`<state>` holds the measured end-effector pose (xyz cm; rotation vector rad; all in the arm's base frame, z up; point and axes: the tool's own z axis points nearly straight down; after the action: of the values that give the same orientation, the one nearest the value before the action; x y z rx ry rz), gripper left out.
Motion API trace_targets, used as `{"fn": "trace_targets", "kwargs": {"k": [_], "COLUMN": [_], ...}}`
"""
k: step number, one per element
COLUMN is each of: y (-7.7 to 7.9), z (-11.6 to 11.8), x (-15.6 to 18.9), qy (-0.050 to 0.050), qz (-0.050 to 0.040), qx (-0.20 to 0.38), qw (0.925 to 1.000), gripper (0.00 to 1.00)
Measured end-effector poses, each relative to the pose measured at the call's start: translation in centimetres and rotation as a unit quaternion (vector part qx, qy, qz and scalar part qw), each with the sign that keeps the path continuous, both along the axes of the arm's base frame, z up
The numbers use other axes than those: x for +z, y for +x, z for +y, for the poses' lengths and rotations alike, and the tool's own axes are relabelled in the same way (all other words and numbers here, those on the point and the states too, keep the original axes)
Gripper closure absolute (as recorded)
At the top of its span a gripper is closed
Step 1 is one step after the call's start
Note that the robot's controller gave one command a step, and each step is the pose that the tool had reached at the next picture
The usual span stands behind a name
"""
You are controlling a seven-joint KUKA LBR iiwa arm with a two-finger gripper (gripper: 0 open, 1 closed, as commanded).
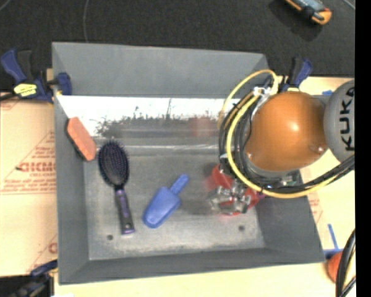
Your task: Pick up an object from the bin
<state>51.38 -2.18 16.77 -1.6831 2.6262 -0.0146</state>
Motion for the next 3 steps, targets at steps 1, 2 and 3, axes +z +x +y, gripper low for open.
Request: {"fn": "trace_targets", "kwargs": {"k": [1, 2, 3], "y": [0.0, 1.7, 4.4], "z": [0.5, -0.7, 8.3], "x": [0.7, -0.5, 4.6], "qy": [0.002, 0.002, 0.005], "qz": [-0.0006, -0.0018, -0.0073], "qx": [-0.068, -0.041, -0.046], "qw": [0.9977, 0.9992, 0.9989], "gripper": [1.00, 1.00, 1.00]}}
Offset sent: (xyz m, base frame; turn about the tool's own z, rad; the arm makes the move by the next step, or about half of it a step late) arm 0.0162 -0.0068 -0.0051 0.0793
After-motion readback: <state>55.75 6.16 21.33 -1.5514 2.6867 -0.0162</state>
